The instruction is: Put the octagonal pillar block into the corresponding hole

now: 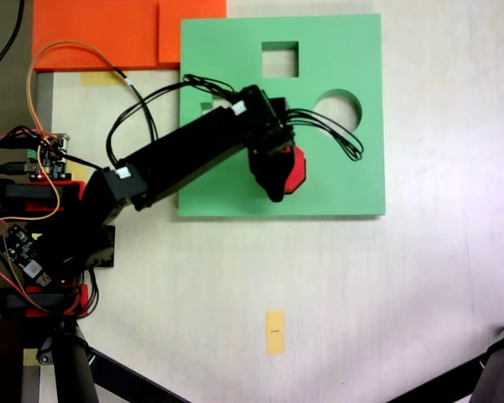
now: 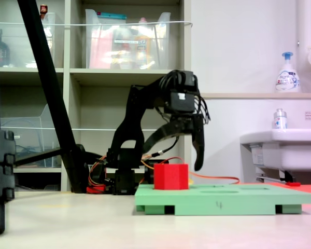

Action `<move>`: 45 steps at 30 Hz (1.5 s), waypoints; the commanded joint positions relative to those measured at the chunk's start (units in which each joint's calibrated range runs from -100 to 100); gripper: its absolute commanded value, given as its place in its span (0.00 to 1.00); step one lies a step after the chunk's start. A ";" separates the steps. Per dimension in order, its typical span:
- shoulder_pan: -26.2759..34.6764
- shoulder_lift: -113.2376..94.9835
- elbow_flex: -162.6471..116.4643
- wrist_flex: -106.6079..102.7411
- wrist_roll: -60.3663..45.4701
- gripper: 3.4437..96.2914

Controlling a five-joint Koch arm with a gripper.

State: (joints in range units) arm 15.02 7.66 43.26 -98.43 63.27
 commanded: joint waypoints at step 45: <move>-16.75 -107.66 -102.68 88.56 -58.02 0.54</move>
State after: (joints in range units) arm -1.73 -99.45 -53.94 -23.54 7.45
